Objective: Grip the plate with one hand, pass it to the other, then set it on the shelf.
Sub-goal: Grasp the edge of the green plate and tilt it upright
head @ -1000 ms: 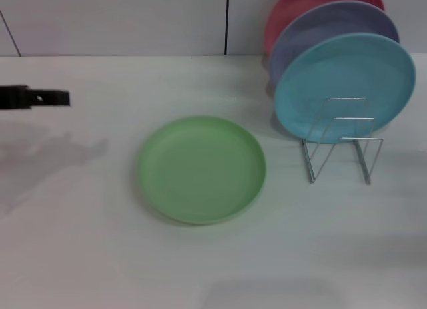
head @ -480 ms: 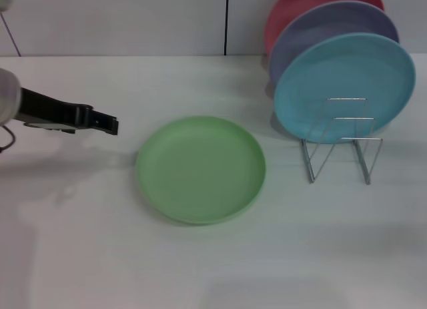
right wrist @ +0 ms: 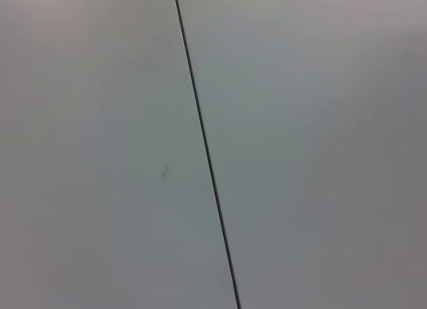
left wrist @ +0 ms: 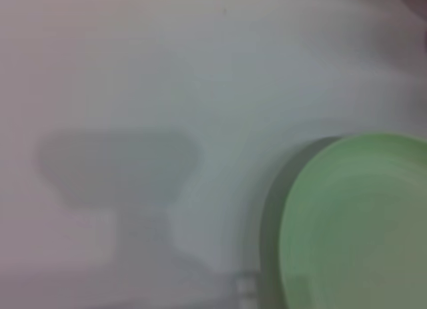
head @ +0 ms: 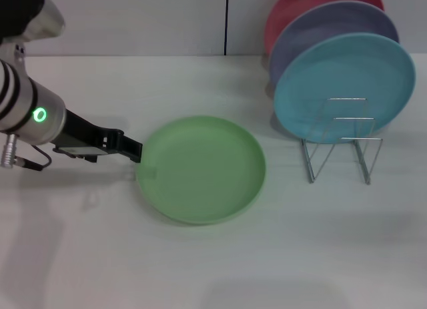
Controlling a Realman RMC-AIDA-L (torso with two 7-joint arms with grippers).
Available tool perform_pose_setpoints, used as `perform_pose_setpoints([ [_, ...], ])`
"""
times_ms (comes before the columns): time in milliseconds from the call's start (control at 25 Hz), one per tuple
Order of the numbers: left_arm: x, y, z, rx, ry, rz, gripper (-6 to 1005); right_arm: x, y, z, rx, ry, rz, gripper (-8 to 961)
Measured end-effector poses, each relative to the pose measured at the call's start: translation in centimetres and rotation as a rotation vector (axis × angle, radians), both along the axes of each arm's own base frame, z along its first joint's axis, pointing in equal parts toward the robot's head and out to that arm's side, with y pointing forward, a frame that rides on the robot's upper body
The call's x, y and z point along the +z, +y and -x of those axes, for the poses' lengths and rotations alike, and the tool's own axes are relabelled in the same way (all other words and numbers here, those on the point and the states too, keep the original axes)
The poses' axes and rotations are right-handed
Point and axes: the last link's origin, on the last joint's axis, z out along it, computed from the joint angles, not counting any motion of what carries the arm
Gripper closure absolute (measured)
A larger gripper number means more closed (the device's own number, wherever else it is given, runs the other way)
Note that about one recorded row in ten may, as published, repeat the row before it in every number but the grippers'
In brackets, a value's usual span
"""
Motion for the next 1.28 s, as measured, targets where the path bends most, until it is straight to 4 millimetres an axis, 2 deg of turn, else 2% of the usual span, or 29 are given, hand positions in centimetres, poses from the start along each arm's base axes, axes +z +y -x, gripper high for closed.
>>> perform_pose_setpoints([
  [520, -2.8, 1.3, 0.2, 0.039, 0.0, 0.039, 153, 0.4, 0.3, 0.1, 0.012, -0.004, 0.003, 235],
  [1280, -4.4, 2.4, 0.8, 0.041, 0.013, 0.066, 185, 0.3, 0.3, 0.2, 0.015, 0.002, 0.005, 234],
])
